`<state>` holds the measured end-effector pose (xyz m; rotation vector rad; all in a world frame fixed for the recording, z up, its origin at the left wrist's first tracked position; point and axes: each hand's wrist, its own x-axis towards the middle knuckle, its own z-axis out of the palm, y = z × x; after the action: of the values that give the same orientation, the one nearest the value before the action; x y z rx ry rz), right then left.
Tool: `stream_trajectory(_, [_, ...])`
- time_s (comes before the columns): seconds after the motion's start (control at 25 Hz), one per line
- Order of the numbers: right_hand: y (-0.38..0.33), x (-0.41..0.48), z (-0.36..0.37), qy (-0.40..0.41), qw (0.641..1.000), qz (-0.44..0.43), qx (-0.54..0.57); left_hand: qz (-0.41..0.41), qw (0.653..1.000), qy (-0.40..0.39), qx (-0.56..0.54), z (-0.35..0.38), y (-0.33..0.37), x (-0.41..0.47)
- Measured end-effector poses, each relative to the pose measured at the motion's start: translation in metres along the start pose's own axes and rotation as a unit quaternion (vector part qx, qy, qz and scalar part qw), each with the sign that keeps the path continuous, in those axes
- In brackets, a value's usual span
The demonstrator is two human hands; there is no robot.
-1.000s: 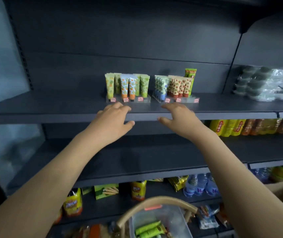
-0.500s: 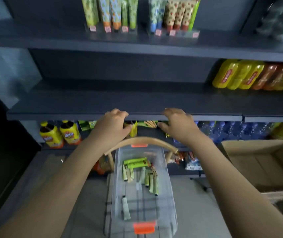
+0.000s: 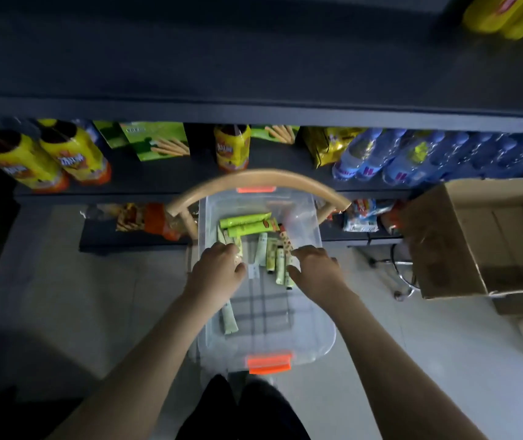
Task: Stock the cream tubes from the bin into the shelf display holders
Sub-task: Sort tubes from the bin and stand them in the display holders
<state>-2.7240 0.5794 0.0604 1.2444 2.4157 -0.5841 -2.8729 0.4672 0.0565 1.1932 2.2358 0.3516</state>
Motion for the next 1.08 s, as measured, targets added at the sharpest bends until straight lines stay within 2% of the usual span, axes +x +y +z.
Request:
stream_trajectory(0.2, [0.012, 0.044, 0.077, -0.067, 0.996, 0.035, 0.039, -0.135, 0.989, -0.029, -0.055, 0.083, -0.036, 0.016])
stream_trajectory(0.36, [0.021, 0.076, 0.131, -0.113, 0.988, 0.058, 0.087, -0.254, 0.963, -0.044, -0.077, 0.155, -0.052, 0.024])
stream_trajectory(0.52, [0.031, 0.097, 0.173, -0.084, 0.972, 0.128, 0.176, -0.359, 0.929, -0.037, -0.087, 0.200, -0.058, 0.027])
stream_trajectory(0.6, [0.036, 0.106, 0.192, -0.053, 0.963, 0.164, 0.209, -0.359, 0.931, -0.001, -0.065, 0.219, -0.063, 0.031])
stream_trajectory(0.72, [0.043, 0.118, 0.217, -0.007, 0.956, 0.184, 0.228, -0.387, 0.918, -0.026, -0.083, 0.239, -0.067, 0.043])
stream_trajectory(0.92, [0.045, 0.135, 0.228, 0.072, 0.939, 0.230, 0.244, -0.376, 0.926, 0.006, -0.043, 0.255, -0.076, 0.054])
stream_trajectory(1.08, [0.046, 0.147, 0.229, 0.071, 0.931, 0.260, 0.246, -0.348, 0.936, -0.003, -0.044, 0.257, -0.086, 0.066])
